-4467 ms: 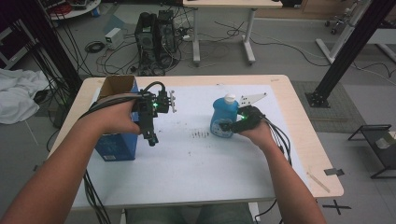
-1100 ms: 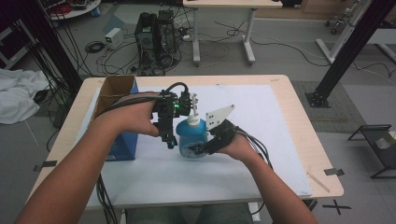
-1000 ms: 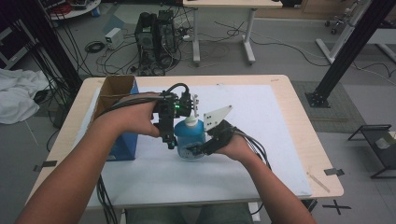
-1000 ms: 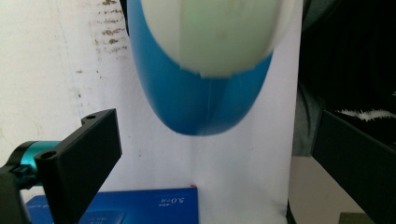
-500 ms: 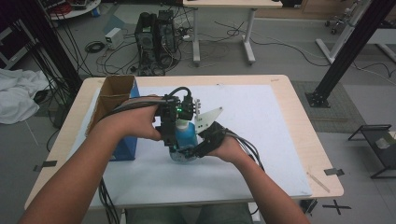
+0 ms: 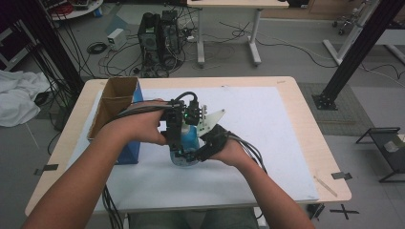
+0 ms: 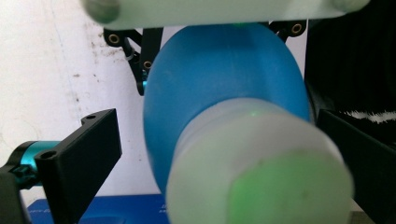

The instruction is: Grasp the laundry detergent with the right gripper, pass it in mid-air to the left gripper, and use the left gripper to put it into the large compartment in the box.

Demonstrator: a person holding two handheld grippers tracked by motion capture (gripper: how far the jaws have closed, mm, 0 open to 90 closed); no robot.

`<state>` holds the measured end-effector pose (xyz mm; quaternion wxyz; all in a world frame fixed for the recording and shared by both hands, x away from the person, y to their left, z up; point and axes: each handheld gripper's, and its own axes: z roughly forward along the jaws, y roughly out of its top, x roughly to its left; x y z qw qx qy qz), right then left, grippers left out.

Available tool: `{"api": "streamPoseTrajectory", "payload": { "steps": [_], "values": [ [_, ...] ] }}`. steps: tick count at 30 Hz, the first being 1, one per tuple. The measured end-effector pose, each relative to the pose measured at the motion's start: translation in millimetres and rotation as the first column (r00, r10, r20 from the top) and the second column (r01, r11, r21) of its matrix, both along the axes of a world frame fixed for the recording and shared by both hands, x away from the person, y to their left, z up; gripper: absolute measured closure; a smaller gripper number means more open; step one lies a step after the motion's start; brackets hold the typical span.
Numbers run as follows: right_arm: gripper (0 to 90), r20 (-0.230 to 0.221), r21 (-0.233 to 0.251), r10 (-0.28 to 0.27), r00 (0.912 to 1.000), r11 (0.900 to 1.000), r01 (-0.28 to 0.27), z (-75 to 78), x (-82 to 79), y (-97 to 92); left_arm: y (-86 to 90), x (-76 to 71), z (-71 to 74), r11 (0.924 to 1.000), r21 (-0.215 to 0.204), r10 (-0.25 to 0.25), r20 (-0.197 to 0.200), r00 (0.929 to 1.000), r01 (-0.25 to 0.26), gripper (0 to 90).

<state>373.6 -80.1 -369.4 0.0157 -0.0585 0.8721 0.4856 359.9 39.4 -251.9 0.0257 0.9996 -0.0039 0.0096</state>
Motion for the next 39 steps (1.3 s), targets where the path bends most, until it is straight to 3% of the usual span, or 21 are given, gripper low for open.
{"api": "streamPoseTrajectory", "payload": {
  "steps": [1, 2, 7, 13, 14, 25, 30, 33, 36, 39],
  "values": [
    [45.6, -0.019, -0.003, -0.031, 0.9993, 0.9995, 0.031, 0.1, -2.2, 0.3, -0.4, 0.0, -0.8, 1.0, 0.003, -0.001, -0.003, 1.0, 0.001, 1.7],
    [45.7, -0.05, -0.01, -0.029, 0.9983, 0.9995, 0.028, 0.3, -4.2, 0.2, -0.5, 0.0, -1.7, 1.0, 0.0, 0.0, -0.011, 0.9999, 0.0, 1.7],
    [45.7, -0.087, -0.021, -0.037, 0.9955, 0.9992, 0.035, 0.3, -8.0, 0.6, -1.8, -0.1, -2.3, 0.9999, 0.014, 0.0, -0.012, 0.9999, 0.0, 1.9],
    [45.7, -0.071, -0.018, -0.036, 0.9969, 0.9992, 0.034, 0.5, -6.5, 0.9, -3.8, 0.3, -2.4, 0.9997, 0.012, -0.021, 0.006, 0.9998, 0.021, 7.7],
    [45.7, -0.077, -0.023, -0.035, 0.9965, 0.9992, 0.033, 0.6, -6.4, 0.6, -3.7, -0.4, -3.5, 0.9999, 0.013, -0.004, -0.013, 0.9999, 0.004, 7.7],
    [45.7, -0.061, -0.013, -0.033, 0.9976, 0.9994, 0.033, 0.7, -4.4, 0.3, -3.5, 2.5, -4.7, 0.9998, 0.021, 0.005, -0.005, 1.0, -0.005, 11.4],
    [45.7, -0.086, -0.028, -0.036, 0.9956, 0.9991, 0.034, 1.0, -5.7, -0.6, -4.2, 1.7, -4.7, 0.9997, 0.018, 0.013, 0.001, 0.9999, -0.013, 13.2],
    [45.7, -0.055, -0.012, -0.032, 0.998, 0.9994, 0.031, 0.5, -4.0, 0.5, -4.2, 1.5, -4.0, 0.9997, 0.022, 0.007, -0.004, 1.0, -0.007, 16.0],
    [45.7, -0.099, -0.024, -0.038, 0.9944, 0.9991, 0.036, -0.3, -7.2, 0.9, -3.8, 0.9, -4.1, 0.9997, 0.015, 0.016, -0.005, 0.9999, -0.016, 16.2],
    [45.7, -0.089, -0.025, -0.035, 0.9954, 0.9991, 0.033, 0.2, -6.1, 0.9, -3.5, 1.6, -3.5, 0.9994, 0.035, 0.005, -0.005, 1.0, -0.005, 18.9]
  ]
}}
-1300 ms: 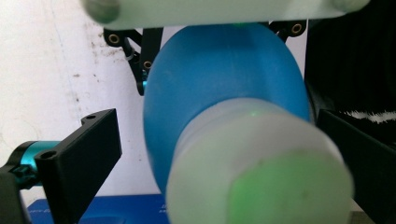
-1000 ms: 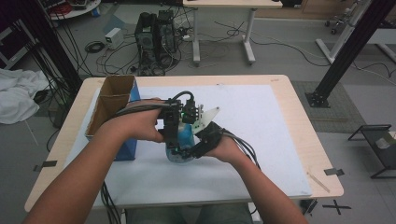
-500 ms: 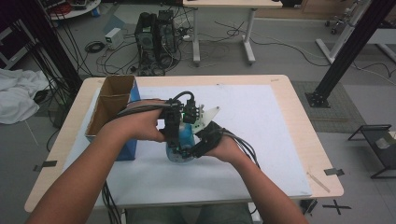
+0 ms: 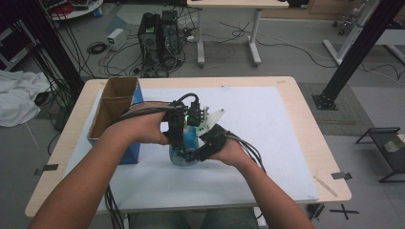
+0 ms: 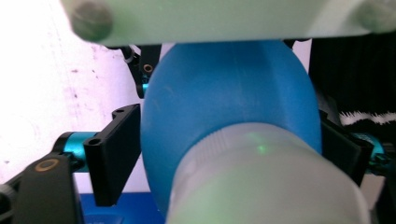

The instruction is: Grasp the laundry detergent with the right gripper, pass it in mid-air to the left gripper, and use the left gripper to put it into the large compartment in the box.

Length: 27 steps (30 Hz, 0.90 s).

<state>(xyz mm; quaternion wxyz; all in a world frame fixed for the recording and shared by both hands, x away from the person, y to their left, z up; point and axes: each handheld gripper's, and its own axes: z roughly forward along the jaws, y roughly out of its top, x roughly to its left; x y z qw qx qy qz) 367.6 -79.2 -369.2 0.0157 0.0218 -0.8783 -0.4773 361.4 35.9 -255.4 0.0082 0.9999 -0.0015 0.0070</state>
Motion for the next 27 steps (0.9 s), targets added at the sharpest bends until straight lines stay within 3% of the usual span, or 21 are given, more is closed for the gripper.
{"api": "streamPoseTrajectory", "payload": {
  "steps": [3, 13, 14, 20, 21, 23, 27],
  "values": [
    [45.7, 0.021, 0.01, 0.0, 0.9998, 1.0, -0.001, -0.3, 1.9, 0.7, 0.6, 0.1, -0.6, 1.0, -0.005, 0.005, -0.002, 1.0, -0.005, 21.9],
    [45.7, -0.002, -0.004, -0.001, 1.0, 1.0, 0.001, -1.5, 1.2, 1.7, -0.6, 0.6, -1.0, 1.0, 0.008, 0.005, -0.012, 0.9999, -0.005, 24.8],
    [45.7, 0.001, 0.0, -0.003, 1.0, 1.0, 0.003, -1.7, 1.5, 1.8, -0.5, -0.1, -2.1, 0.9998, 0.009, 0.019, -0.034, 0.9992, -0.019, 26.4],
    [45.7, 0.007, 0.002, 0.002, 1.0, 1.0, -0.002, -2.2, 1.9, 2.9, -1.4, 0.6, -1.7, 0.9997, 0.014, 0.022, -0.02, 0.9996, -0.021, 28.5],
    [45.7, 0.005, 0.001, 0.002, 1.0, 1.0, -0.002, -2.4, 1.7, 3.0, -2.1, 1.5, -0.6, 0.9998, 0.02, 0.008, 0.001, 1.0, -0.008, 28.5],
    [45.7, -0.002, -0.001, 0.002, 1.0, 1.0, -0.002, -2.5, 1.4, 3.1, -2.3, 0.7, -2.2, 0.9995, 0.019, 0.024, -0.024, 0.9994, -0.023, 29.2],
    [45.7, -0.004, -0.001, 0.001, 1.0, 1.0, -0.001, -1.5, 1.6, 2.6, -3.6, 1.5, -2.6, 0.9995, 0.029, 0.016, -0.026, 0.9995, -0.015, 33.9]
  ]
}}
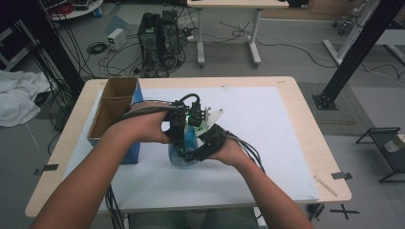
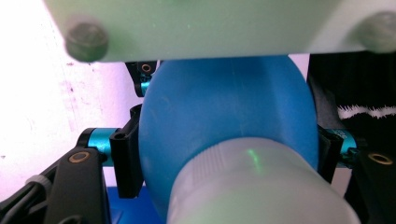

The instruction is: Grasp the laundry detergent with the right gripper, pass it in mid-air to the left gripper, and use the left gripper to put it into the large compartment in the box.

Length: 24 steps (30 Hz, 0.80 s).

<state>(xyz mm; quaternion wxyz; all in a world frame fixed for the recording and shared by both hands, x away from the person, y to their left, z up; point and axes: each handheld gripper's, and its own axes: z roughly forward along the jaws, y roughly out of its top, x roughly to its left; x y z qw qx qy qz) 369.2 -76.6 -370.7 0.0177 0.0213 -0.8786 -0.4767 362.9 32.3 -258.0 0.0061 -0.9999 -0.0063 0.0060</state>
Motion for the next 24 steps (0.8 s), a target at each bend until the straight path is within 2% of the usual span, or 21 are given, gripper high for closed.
{"api": "streamPoseTrajectory", "payload": {
  "steps": [1, 2, 4, 5, 6, 7, 8, 9, 11, 12, 14, 15, 16, 17, 18, 19, 20, 22, 23, 24],
  "values": [
    [45.7, 0.004, 0.004, -0.001, 1.0, 1.0, 0.001, -0.1, 0.4, 0.2, -0.3, 0.4, 0.7, 0.9999, 0.012, -0.005, -0.002, 1.0, 0.005, 34.1],
    [45.7, 0.01, 0.012, -0.003, 0.9999, 0.9999, 0.003, -0.6, 0.7, 0.4, -0.8, 1.1, 1.2, 0.9998, 0.01, -0.015, 0.02, 0.9997, 0.014, 34.1],
    [45.7, 0.004, 0.005, -0.004, 1.0, 1.0, 0.004, -0.2, 0.9, -0.4, -1.4, 0.0, -0.4, 1.0, 0.008, -0.004, -0.003, 1.0, 0.004, 34.2],
    [45.7, 0.008, 0.007, -0.005, 1.0, 1.0, 0.005, -0.5, 0.8, -0.2, -2.7, -0.4, -0.5, 0.9997, 0.011, -0.021, 0.017, 0.9996, 0.02, 35.9],
    [45.8, 0.004, 0.005, -0.005, 1.0, 1.0, 0.005, -0.6, 0.5, -0.3, -3.5, -0.5, -1.0, 0.9999, 0.004, -0.016, 0.021, 0.9996, 0.016, 38.0],
    [45.7, 0.006, 0.002, 0.0, 1.0, 1.0, 0.0, -0.5, 0.8, -0.6, -3.8, -2.2, -2.2, 0.9999, 0.009, 0.008, 0.0, 1.0, -0.008, 38.0],
    [45.7, 0.013, 0.0, 0.006, 0.9999, 1.0, -0.006, -0.4, 1.5, -0.7, -4.5, -1.3, -1.3, 0.9997, 0.019, -0.017, 0.012, 0.9998, 0.017, 38.1],
    [45.8, 0.025, -0.007, 0.014, 0.9996, 0.9999, -0.014, 0.0, 2.4, -1.1, -4.4, -2.8, -2.7, 0.9999, 0.009, 0.007, 0.003, 1.0, -0.007, 38.2],
    [45.8, 0.008, -0.001, -0.004, 1.0, 1.0, 0.004, -0.7, 0.7, 0.2, -4.6, -1.5, -2.6, 0.9999, 0.012, 0.006, 0.013, 0.9999, -0.006, 38.5],
    [45.8, -0.02, -0.011, -0.016, 0.9997, 0.9998, 0.016, -0.1, -1.5, -0.2, -4.6, -2.8, -3.2, 0.9997, 0.014, 0.019, 0.007, 0.9998, -0.019, 38.5],
    [45.8, -0.025, -0.017, -0.013, 0.9996, 0.9998, 0.013, 0.0, -2.2, -0.2, -5.3, -2.5, -1.8, 0.9997, 0.024, 0.008, 0.036, 0.9993, -0.009, 38.7],
    [45.8, -0.023, -0.014, -0.01, 0.9997, 0.9999, 0.01, 0.0, -2.3, 0.0, -5.4, -3.2, -1.5, 0.9995, 0.027, 0.018, 0.029, 0.9994, -0.018, 38.8],
    [45.8, -0.002, 0.001, -0.002, 1.0, 1.0, 0.002, 0.1, -0.8, 0.5, -5.3, -4.7, -2.0, 0.999, 0.03, 0.033, 0.002, 0.9995, -0.033, 38.9],
    [45.8, 0.032, 0.029, 0.006, 0.9995, 0.9996, -0.007, -0.2, 0.9, 1.9, -5.4, -5.0, -1.3, 0.9988, 0.033, 0.036, 0.0, 0.9994, -0.036, 38.9],
    [45.7, -0.027, -0.003, -0.004, 0.9996, 1.0, 0.004, 0.6, -3.4, 0.6, -6.0, -4.5, 0.1, 0.9992, 0.036, 0.018, 0.021, 0.9996, -0.018, 39.0],
    [45.8, -0.079, -0.029, -0.011, 0.9968, 0.9995, 0.009, 1.2, -7.5, -0.4, -5.7, -5.8, -0.1, 0.9986, 0.037, 0.039, 0.001, 0.9992, -0.039, 39.0],
    [45.7, -0.081, -0.03, -0.01, 0.9966, 0.9995, 0.007, 1.7, -7.8, -0.5, -6.0, -5.3, 0.8, 0.9988, 0.039, 0.03, 0.007, 0.9995, -0.031, 39.1],
    [45.7, -0.009, 0.014, 0.01, 0.9999, 0.9999, -0.01, 1.4, -2.4, 0.7, -6.2, -5.6, 1.1, 0.9982, 0.04, 0.046, -0.008, 0.9989, -0.045, 39.2],
    [45.6, 0.029, 0.028, 0.026, 0.9992, 0.9992, -0.027, 1.0, 1.0, 1.0, -6.9, -5.1, 1.6, 0.9986, 0.043, 0.031, 0.005, 0.9995, -0.031, 39.2],
    [45.3, 0.026, 0.031, 0.02, 0.9994, 0.9993, -0.021, 1.0, 0.4, 1.1, -7.1, -5.9, 1.8, 0.9982, 0.04, 0.045, -0.005, 0.999, -0.044, 39.2]
  ]
}}
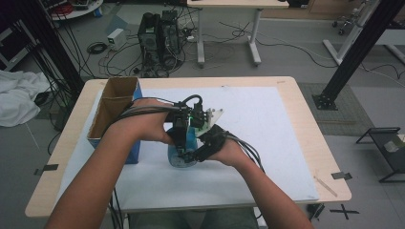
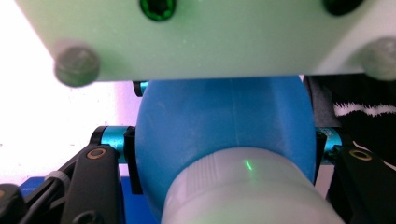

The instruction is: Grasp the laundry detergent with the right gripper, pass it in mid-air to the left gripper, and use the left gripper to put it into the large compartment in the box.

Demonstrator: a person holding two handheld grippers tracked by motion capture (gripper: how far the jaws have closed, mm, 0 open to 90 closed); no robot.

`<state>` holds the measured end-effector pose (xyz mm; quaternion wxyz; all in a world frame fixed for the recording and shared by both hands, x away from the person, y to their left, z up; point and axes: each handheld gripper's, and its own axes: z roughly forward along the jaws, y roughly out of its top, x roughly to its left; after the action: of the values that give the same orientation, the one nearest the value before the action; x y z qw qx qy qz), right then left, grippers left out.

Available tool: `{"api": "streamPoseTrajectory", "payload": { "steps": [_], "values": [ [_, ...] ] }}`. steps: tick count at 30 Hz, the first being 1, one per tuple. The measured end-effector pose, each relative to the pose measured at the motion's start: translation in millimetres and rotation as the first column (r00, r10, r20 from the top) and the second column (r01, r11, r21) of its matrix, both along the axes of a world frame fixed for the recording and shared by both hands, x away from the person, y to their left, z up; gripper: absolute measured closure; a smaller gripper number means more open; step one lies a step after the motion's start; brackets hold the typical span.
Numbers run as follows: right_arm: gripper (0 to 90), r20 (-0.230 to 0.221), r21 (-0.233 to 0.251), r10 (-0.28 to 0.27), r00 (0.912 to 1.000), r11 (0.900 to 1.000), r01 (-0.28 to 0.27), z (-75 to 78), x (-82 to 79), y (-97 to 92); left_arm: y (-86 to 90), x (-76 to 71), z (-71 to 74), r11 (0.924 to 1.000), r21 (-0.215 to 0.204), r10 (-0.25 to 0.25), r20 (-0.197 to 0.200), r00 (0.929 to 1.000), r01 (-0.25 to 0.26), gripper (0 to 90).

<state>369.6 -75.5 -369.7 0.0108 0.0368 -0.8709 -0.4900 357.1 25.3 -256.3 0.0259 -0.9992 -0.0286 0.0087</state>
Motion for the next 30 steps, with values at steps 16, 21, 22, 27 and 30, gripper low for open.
{"api": "streamPoseTrajectory", "payload": {
  "steps": [16, 21, 22, 27, 30],
  "values": [
    [22.9, 0.019, 0.024, -0.047, 0.9987, 0.9987, 0.046, 7.5, -1.9, -17.1, 2.2, 4.6, 18.1, 0.9999, -0.001, 0.013, 0.01, 0.9999, -0.013, 39.1],
    [21.0, 0.002, 0.021, -0.07, 0.9976, 0.9973, 0.07, 16.1, 3.0, -33.6, 6.2, 4.3, 25.7, 0.9994, 0.002, 0.033, 0.0, 0.9994, -0.033, 39.1],
    [21.0, 0.0, 0.018, -0.082, 0.9966, 0.9965, 0.082, 17.0, 2.7, -35.4, 6.7, 6.1, 27.3, 0.9999, 0.001, 0.013, 0.009, 0.9999, -0.013, 39.1],
    [20.9, 0.003, 0.014, -0.098, 0.9951, 0.9951, 0.098, 22.3, 3.4, -45.0, 9.9, 6.1, 34.7, 0.9997, -0.004, 0.023, -0.003, 0.9997, -0.023, 39.0],
    [16.0, 0.0, -0.014, -0.122, 0.9925, 0.9924, 0.122, 24.3, 3.0, -49.5, 12.6, 6.8, 40.9, 0.9994, -0.008, 0.035, -0.004, 0.9994, -0.035, 39.0]
  ]
}}
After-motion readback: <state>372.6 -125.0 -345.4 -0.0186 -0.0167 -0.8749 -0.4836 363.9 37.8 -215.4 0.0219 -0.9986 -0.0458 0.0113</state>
